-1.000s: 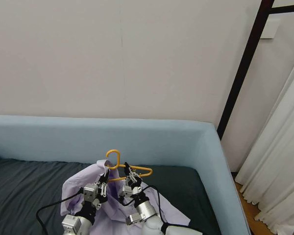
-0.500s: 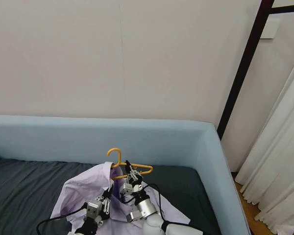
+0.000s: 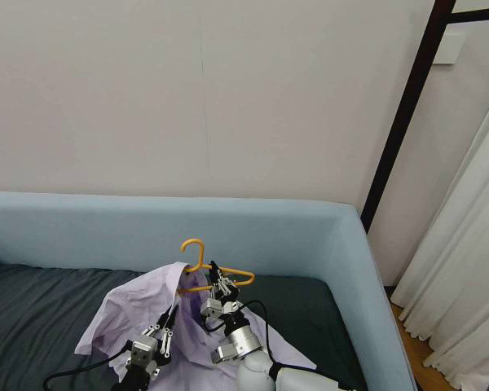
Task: Pick up the clothes from the sofa and hang them on the clothes hanger.
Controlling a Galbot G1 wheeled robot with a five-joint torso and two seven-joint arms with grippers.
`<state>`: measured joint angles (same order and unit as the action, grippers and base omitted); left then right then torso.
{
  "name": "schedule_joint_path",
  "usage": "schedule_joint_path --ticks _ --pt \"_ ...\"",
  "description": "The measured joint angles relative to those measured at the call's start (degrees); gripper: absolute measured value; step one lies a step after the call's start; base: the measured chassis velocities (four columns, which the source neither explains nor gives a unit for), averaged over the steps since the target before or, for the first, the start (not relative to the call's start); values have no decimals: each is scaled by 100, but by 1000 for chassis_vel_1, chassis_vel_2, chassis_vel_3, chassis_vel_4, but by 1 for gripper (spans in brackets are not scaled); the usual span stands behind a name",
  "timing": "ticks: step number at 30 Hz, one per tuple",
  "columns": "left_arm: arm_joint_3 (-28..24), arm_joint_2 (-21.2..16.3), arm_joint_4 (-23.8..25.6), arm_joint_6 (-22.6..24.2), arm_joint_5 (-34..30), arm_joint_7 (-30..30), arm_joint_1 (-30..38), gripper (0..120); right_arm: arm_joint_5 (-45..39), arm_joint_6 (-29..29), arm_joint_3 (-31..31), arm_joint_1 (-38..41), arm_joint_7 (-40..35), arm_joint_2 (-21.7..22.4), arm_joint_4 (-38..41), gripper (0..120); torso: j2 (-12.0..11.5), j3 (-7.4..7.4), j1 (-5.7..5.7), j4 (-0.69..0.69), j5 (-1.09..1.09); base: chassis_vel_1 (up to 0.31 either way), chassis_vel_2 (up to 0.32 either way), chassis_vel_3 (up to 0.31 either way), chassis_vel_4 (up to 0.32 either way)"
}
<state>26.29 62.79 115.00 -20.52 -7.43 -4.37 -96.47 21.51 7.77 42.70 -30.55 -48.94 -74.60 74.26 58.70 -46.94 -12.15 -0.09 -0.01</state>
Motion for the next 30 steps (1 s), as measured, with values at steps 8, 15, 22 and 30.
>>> schedule_joint_path --ticks 8,15,22,30 --pt "603 -530 403 -772 -45 184 -653 61 74 -145 -362 -136 2 186 -48 5 0 0 0 1 0 0 0 0 0" --pt "1251 -1399 811 -898 -1239 389 -716 85 666 -388 -774 -442 1 341 -25 5 0 0 0 1 0 0 0 0 0" --pt "1426 -2703 457 259 -2571 948 -66 100 1027 -539 -914 -587 19 253 -62 5 0 -1 0 -1 -1 0 0 0 0" --pt "1714 -3650 -333 791 -3615 3313 274 100 1314 -651 -924 -714 62 63 -130 5 0 -1 0 0 -1 0 0 0 0"
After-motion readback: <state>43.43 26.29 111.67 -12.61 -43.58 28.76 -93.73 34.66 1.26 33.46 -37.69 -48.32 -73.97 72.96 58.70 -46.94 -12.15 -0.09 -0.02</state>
